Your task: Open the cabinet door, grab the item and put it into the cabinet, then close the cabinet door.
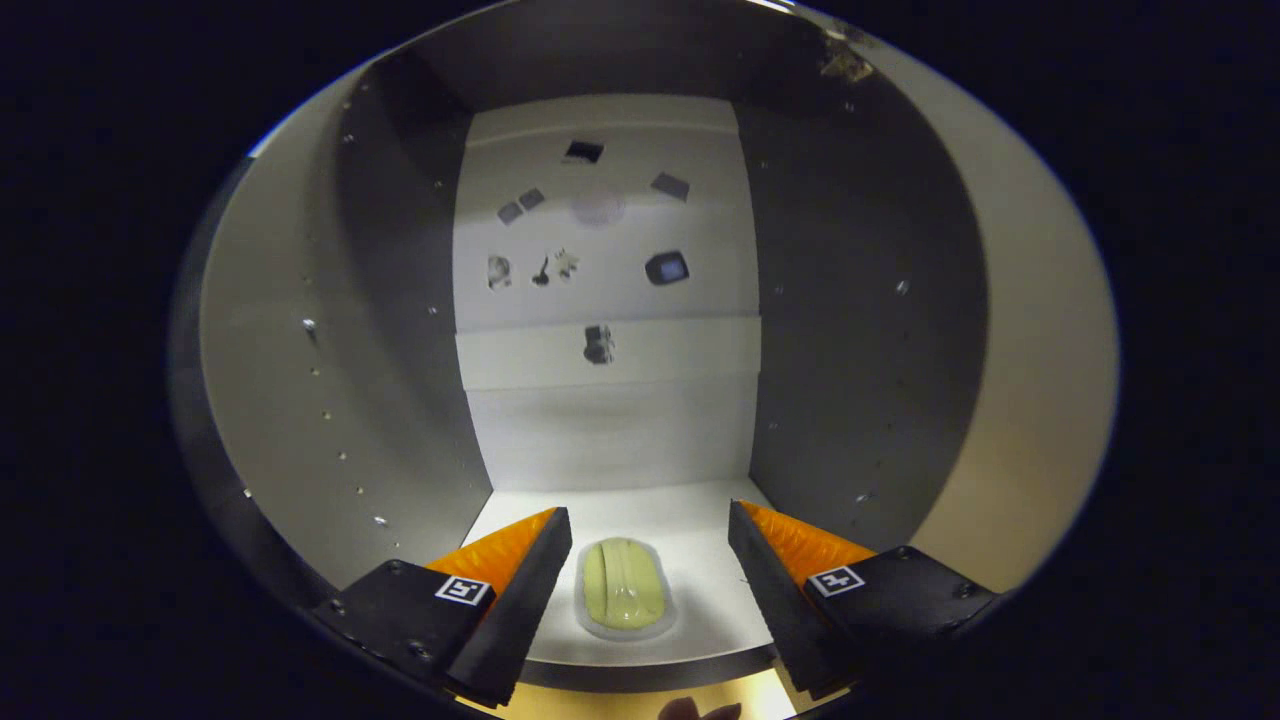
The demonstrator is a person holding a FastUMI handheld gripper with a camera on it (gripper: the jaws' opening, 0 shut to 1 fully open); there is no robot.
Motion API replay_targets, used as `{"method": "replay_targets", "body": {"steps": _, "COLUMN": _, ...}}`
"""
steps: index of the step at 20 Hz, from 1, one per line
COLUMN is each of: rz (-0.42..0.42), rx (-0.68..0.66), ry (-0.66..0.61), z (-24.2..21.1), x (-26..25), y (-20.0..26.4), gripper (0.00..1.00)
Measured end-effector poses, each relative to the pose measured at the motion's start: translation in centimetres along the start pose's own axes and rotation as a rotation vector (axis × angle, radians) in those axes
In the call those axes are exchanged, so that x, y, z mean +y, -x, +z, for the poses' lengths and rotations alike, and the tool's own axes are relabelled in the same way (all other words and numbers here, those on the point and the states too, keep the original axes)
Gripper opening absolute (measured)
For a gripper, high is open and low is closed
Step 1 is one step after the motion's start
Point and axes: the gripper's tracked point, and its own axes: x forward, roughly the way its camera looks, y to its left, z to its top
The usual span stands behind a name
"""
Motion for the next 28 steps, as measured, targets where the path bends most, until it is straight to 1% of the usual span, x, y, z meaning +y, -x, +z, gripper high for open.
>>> {"method": "replay_targets", "body": {"steps": 4, "rz": -0.004, "rx": -0.115, "ry": 0.007, "z": 3.9, "x": -0.1, "y": 6.4, "gripper": 0.99}}
{"method": "replay_targets", "body": {"steps": 7, "rz": -0.009, "rx": -0.19, "ry": 0.025, "z": 5.9, "x": -0.4, "y": 11.7, "gripper": 0.99}}
{"method": "replay_targets", "body": {"steps": 13, "rz": -0.035, "rx": -0.309, "ry": 0.05, "z": 8.4, "x": -2.1, "y": 22.6, "gripper": 0.99}}
{"method": "replay_targets", "body": {"steps": 19, "rz": -0.055, "rx": -0.366, "ry": 0.036, "z": 9.6, "x": -4.5, "y": 33.1, "gripper": 0.98}}
{"method": "replay_targets", "body": {"steps": 24, "rz": -0.107, "rx": -0.418, "ry": 0.07, "z": 10.9, "x": -8.4, "y": 39.8, "gripper": 0.98}}
{"method": "replay_targets", "body": {"steps": 26, "rz": -0.151, "rx": -0.439, "ry": 0.104, "z": 11.2, "x": -10.7, "y": 41.9, "gripper": 0.97}}
{"method": "replay_targets", "body": {"steps": 28, "rz": -0.19, "rx": -0.437, "ry": 0.104, "z": 10.9, "x": -13.0, "y": 44.0, "gripper": 0.97}}
